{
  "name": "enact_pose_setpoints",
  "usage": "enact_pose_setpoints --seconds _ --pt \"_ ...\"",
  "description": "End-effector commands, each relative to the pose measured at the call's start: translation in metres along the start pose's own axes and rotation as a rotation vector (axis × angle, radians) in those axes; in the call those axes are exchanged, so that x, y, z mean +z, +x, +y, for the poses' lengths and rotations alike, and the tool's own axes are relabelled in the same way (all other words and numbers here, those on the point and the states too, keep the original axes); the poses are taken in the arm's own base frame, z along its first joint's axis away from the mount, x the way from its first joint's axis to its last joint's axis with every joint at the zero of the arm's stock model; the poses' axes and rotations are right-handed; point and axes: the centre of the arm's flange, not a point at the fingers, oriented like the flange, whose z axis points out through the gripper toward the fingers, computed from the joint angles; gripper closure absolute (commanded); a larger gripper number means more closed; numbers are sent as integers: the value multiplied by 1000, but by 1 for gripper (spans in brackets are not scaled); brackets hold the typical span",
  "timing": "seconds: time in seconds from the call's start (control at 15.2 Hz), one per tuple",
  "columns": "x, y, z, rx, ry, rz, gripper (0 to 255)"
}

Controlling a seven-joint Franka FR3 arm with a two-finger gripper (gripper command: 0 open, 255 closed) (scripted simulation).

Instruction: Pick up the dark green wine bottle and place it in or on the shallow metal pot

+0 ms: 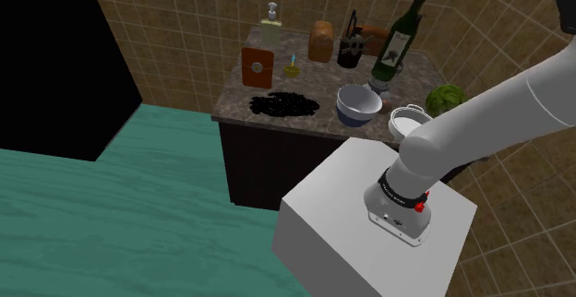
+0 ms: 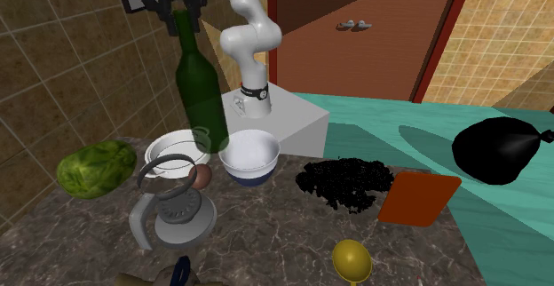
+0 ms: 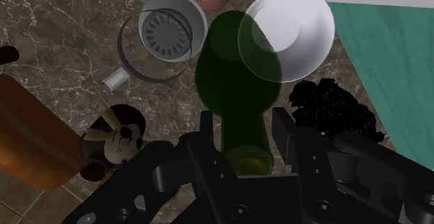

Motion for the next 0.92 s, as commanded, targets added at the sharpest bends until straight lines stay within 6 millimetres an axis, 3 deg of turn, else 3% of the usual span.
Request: enact_pose_setpoints --seconds 0.0,0.86 --pt "-9 -25 2 -1 0 0 255" --pt "-70 -185 10 -1 0 0 255"
